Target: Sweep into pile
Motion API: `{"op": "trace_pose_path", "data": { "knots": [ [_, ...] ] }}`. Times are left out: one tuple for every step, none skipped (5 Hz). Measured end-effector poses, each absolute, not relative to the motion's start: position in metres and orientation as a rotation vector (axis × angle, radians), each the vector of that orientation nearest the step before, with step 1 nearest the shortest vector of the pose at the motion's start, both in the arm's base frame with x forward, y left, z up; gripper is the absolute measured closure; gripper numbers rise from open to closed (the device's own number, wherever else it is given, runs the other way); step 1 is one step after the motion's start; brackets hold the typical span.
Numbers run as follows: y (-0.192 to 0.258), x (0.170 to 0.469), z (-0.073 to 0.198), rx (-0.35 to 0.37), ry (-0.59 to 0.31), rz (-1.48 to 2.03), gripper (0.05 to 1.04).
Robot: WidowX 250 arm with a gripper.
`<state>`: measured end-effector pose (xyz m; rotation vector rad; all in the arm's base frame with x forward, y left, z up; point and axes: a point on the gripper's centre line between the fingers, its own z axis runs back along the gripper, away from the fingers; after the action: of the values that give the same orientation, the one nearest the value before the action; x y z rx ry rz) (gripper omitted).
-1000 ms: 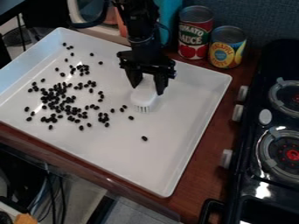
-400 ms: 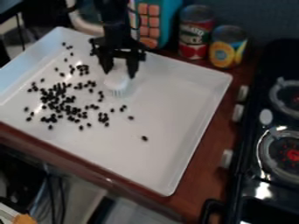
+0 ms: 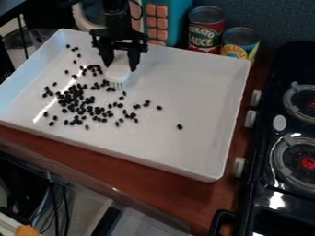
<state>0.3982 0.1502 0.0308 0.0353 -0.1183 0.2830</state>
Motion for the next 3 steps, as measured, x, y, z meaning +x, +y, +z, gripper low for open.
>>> {"op": "trace_pose_path", "data": {
  "knots": [
    [0.1680,0.3951,0.0327,0.017,-0.126,0.349,0.351],
    [0.1732,0.3928,0.0325,-0.025,-0.135,0.463,0.351],
    [0.1761,0.3895,0.0303,-0.066,-0.141,0.577,0.351]
  ]
}}
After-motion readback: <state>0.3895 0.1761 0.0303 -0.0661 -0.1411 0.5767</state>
